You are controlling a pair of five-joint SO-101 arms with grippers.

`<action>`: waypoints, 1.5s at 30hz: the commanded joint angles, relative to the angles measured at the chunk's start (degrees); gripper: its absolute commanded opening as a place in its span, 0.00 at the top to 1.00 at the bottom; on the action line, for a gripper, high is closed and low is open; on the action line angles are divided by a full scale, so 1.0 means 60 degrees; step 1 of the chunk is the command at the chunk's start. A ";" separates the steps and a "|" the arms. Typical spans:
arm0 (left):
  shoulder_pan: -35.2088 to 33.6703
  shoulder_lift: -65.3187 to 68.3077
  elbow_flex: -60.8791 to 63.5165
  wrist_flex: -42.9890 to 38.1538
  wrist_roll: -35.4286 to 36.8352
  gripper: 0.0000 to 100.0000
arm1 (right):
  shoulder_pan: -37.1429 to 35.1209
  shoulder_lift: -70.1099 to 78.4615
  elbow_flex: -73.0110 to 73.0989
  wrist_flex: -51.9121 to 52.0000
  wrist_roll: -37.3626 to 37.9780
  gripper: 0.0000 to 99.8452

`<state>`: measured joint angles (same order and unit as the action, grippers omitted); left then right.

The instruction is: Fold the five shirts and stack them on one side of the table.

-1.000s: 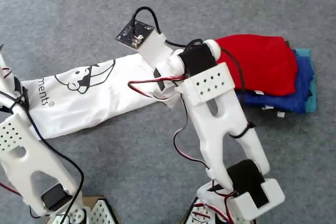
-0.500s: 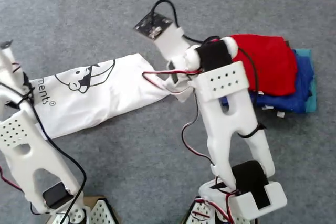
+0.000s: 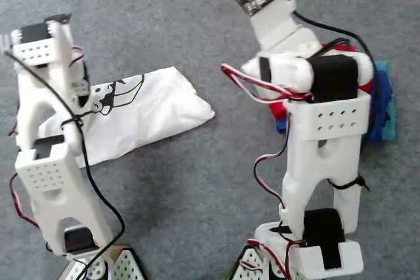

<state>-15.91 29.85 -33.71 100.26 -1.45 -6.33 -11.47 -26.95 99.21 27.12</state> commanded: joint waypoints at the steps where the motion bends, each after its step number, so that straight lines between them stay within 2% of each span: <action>1: 0.0842 -0.0806 -0.0037 0.0103 0.0410 0.97 | 0.1143 -0.0286 -0.0154 -0.0205 0.1260 0.99; 5: 0.1839 -0.0923 -0.0110 0.0103 0.1084 0.97 | 0.2242 -0.0271 0.0110 -0.0132 0.2725 0.99; 10: 0.3260 -0.0864 -0.0139 0.0073 0.1758 0.97 | 0.3033 -0.0286 0.0623 -0.0176 0.3429 0.99; 21: 0.4945 -0.0762 -0.1531 -0.0264 0.2198 0.97 | 0.3004 -0.0286 0.0725 -0.0161 0.3575 0.99; 29: 0.4960 0.0176 -0.1546 -0.1626 0.2828 0.97 | 0.3004 -0.0271 0.0725 -0.0161 0.3575 0.99; 45: 0.5033 0.0469 -0.1458 -0.3033 0.3546 0.97 | 0.2974 -0.0212 0.0725 -0.0161 0.3575 0.99</action>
<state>13.71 33.27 -40.31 83.56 19.38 11.08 -11.47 -22.64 98.86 48.22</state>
